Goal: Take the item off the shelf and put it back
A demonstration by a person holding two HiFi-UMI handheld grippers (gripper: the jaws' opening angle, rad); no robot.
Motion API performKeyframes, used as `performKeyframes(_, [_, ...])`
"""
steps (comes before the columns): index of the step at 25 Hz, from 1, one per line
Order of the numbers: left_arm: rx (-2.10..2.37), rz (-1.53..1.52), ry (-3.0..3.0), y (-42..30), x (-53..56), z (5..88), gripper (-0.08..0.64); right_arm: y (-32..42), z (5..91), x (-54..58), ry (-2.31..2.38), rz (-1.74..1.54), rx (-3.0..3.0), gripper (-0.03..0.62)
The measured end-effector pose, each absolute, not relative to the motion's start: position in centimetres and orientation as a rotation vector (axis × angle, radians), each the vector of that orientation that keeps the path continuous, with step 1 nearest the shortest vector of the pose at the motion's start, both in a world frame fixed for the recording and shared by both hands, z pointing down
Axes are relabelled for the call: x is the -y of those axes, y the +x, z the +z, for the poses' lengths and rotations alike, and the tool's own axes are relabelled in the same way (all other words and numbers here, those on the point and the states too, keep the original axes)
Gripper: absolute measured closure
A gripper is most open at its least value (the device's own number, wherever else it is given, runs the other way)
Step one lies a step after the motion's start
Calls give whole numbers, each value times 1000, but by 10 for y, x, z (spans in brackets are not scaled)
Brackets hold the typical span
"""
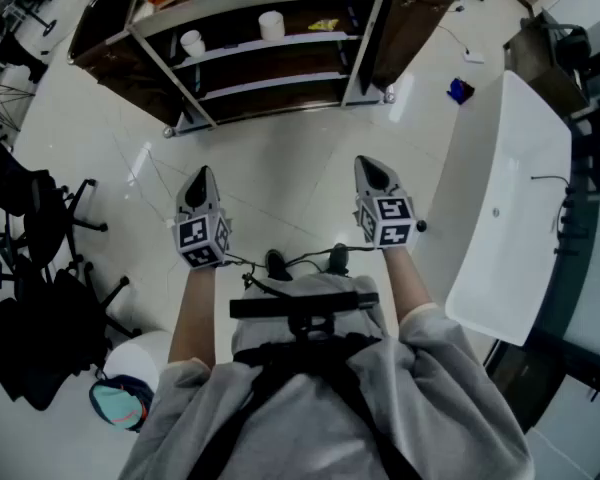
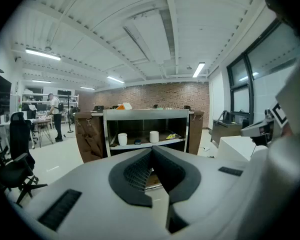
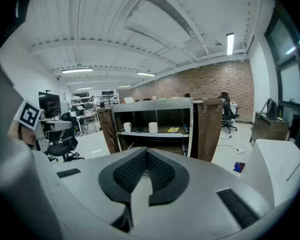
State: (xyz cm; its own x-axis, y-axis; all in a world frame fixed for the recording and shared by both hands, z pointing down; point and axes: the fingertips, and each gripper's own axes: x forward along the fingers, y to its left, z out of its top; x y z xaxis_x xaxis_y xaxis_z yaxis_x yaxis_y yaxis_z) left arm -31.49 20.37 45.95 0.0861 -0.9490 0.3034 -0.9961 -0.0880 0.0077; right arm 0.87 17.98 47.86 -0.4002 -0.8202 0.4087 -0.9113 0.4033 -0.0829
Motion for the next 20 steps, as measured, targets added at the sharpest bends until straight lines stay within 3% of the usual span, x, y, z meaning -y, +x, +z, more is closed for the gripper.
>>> performKeyframes(20, [1723, 360, 2374, -311, -148, 462, 554, -41, 487, -138, 1610, 412, 2326, 583])
